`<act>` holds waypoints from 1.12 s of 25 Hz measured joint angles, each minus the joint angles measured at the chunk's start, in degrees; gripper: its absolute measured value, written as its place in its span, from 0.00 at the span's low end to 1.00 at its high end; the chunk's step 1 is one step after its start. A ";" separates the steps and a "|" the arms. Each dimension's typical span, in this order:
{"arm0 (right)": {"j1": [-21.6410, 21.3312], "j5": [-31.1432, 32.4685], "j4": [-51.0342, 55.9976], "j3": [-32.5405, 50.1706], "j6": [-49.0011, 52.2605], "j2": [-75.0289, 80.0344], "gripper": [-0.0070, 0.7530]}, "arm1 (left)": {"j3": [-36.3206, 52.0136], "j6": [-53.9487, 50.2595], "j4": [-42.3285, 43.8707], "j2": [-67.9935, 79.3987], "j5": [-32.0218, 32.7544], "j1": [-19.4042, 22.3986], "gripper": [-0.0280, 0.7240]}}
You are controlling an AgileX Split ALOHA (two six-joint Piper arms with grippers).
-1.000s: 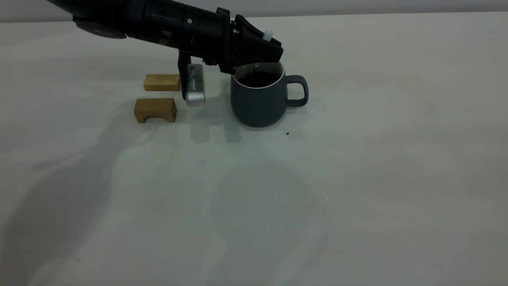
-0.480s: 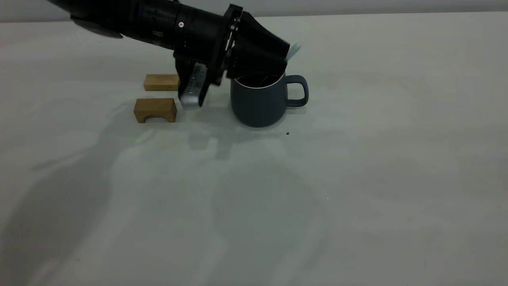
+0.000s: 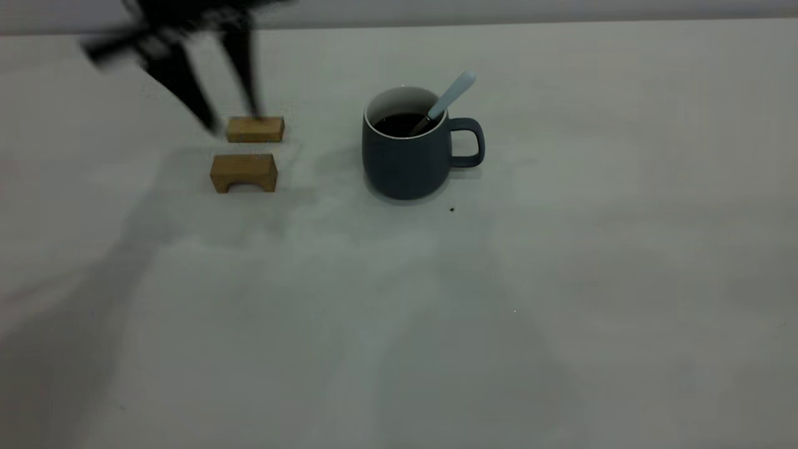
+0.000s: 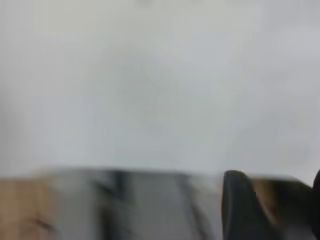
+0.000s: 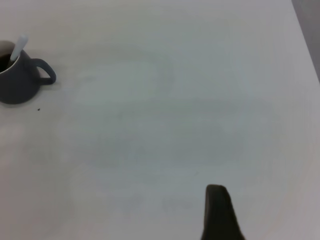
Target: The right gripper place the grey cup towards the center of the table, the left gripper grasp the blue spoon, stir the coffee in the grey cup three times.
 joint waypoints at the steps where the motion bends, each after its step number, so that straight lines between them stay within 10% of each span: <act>1: 0.00 0.00 0.00 0.00 0.00 0.00 0.70 | 0.00 0.02 4.53 -2.58 0.00 0.00 0.56; 10: 0.00 0.00 0.00 0.00 0.00 0.00 0.70 | 0.05 3.43 25.41 -28.06 0.00 0.00 0.56; 19: 0.00 0.00 0.00 0.00 0.00 0.00 0.70 | 1.36 20.61 24.56 -53.43 0.00 0.00 0.56; 28: 0.00 0.00 0.00 0.00 0.00 0.00 0.70 | 26.87 22.72 23.16 -76.50 0.00 0.00 0.56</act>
